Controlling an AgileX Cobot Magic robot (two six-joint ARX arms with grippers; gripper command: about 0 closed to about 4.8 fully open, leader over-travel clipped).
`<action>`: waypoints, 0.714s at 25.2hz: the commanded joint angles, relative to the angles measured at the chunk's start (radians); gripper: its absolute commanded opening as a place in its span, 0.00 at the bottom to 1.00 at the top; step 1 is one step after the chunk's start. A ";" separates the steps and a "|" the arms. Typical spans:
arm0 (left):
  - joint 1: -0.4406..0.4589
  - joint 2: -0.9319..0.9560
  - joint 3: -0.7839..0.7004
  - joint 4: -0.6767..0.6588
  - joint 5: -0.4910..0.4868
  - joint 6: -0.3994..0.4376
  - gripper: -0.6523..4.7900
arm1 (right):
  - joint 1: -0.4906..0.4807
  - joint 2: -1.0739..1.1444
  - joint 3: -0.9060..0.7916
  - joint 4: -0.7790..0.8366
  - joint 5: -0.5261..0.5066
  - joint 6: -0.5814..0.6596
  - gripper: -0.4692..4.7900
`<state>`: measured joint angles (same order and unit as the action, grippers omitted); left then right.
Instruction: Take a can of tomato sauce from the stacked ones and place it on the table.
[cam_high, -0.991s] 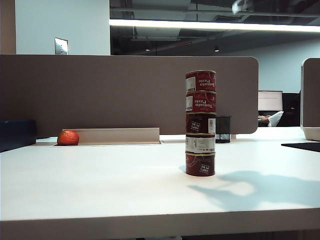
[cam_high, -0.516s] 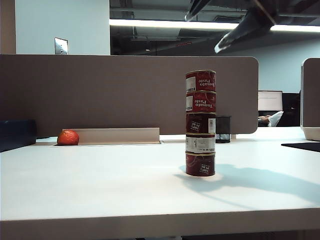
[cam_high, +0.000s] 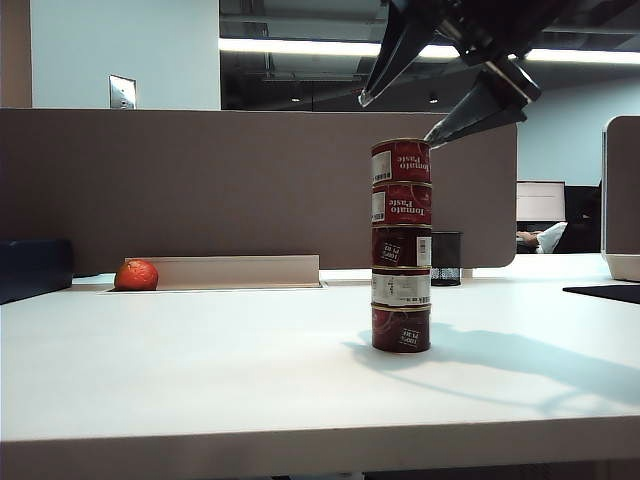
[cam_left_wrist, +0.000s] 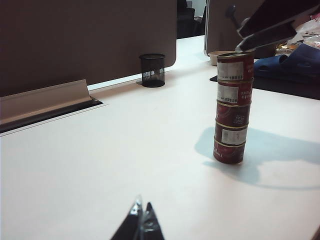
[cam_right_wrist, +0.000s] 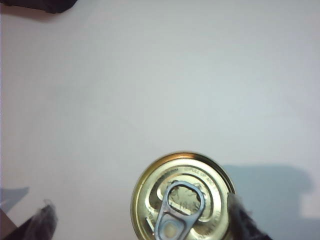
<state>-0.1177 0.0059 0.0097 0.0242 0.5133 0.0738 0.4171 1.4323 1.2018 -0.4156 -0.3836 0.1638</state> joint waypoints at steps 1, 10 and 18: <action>0.001 0.000 0.003 0.007 0.004 -0.003 0.11 | 0.002 0.022 0.006 0.014 0.012 0.001 1.00; 0.001 0.000 0.003 0.007 0.004 -0.003 0.11 | 0.002 0.035 0.010 0.022 0.027 0.000 1.00; 0.001 0.000 0.003 0.006 0.004 -0.003 0.11 | 0.005 0.035 0.020 0.016 0.027 0.000 1.00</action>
<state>-0.1177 0.0055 0.0097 0.0242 0.5129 0.0738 0.4194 1.4693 1.2098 -0.3946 -0.3592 0.1638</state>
